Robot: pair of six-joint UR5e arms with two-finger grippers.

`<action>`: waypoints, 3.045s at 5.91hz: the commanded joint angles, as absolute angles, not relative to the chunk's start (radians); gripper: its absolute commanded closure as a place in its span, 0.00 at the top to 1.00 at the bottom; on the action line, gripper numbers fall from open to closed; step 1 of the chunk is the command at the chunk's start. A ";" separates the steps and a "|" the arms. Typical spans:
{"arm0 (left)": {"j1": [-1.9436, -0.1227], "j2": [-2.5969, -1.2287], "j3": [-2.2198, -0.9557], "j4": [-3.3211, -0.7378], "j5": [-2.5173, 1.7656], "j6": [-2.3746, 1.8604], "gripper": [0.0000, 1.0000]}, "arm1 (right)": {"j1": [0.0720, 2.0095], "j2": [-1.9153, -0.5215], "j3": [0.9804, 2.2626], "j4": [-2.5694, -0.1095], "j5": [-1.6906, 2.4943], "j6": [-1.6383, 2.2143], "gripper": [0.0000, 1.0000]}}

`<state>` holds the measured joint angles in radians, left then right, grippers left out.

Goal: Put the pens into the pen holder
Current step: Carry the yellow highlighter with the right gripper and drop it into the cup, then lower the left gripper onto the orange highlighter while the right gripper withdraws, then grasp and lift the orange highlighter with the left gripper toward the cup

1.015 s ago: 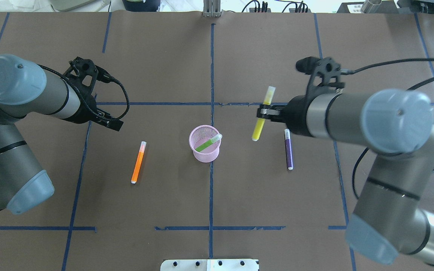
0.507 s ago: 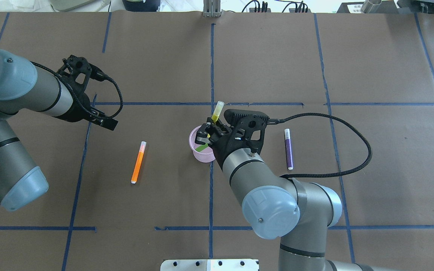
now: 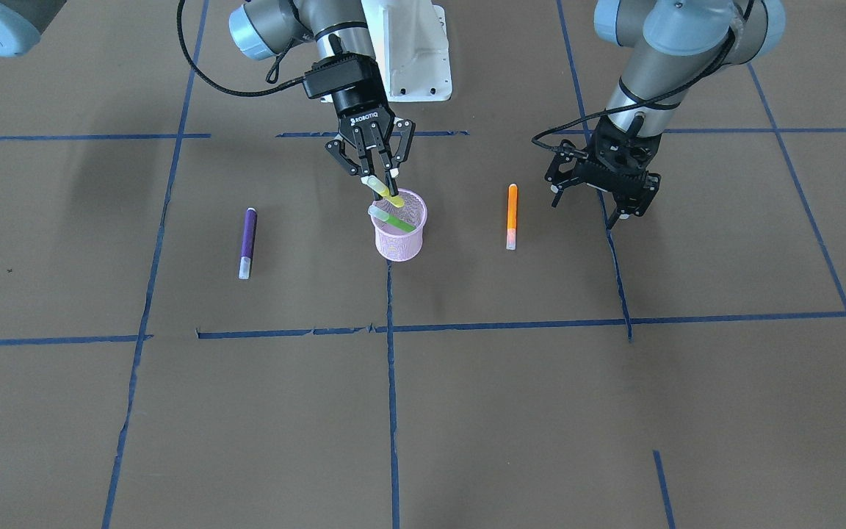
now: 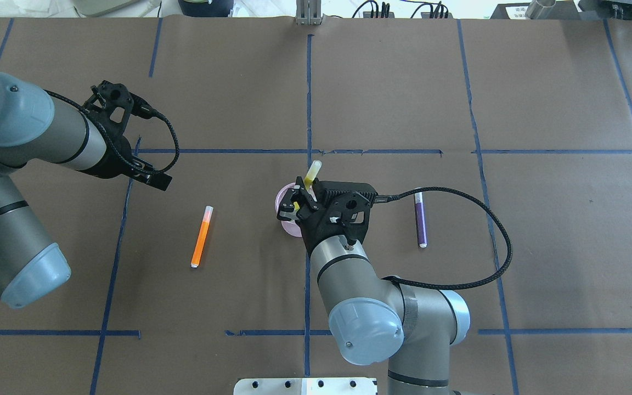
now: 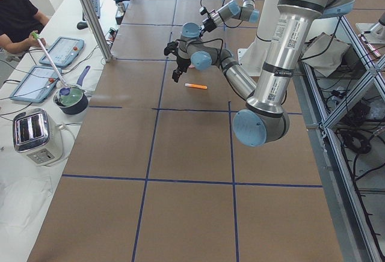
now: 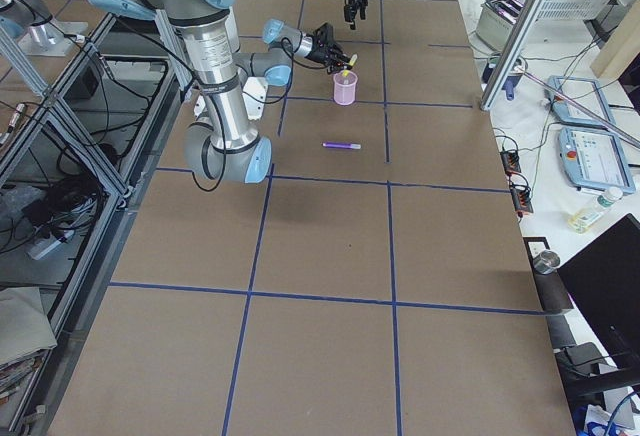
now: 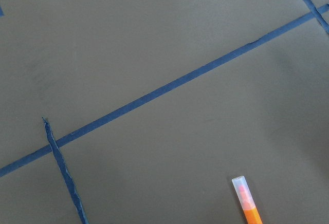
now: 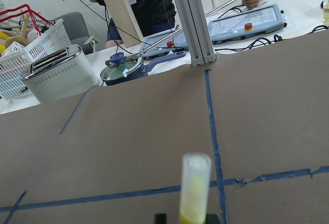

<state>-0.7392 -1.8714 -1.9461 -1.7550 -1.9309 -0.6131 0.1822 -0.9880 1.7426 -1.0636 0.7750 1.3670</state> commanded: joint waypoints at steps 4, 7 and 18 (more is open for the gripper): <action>-0.654 -2.008 -1.739 -1.743 -2.022 -0.741 1.00 | 0.332 -1.114 1.961 -1.066 1.289 1.325 1.00; -0.624 -2.032 -1.683 -1.637 -2.106 -0.787 1.00 | 0.487 -1.308 2.049 -1.063 1.619 1.322 1.00; -0.617 -2.086 -1.658 -1.647 -2.100 -0.773 0.00 | 0.502 -1.393 2.106 -1.060 1.644 1.321 1.00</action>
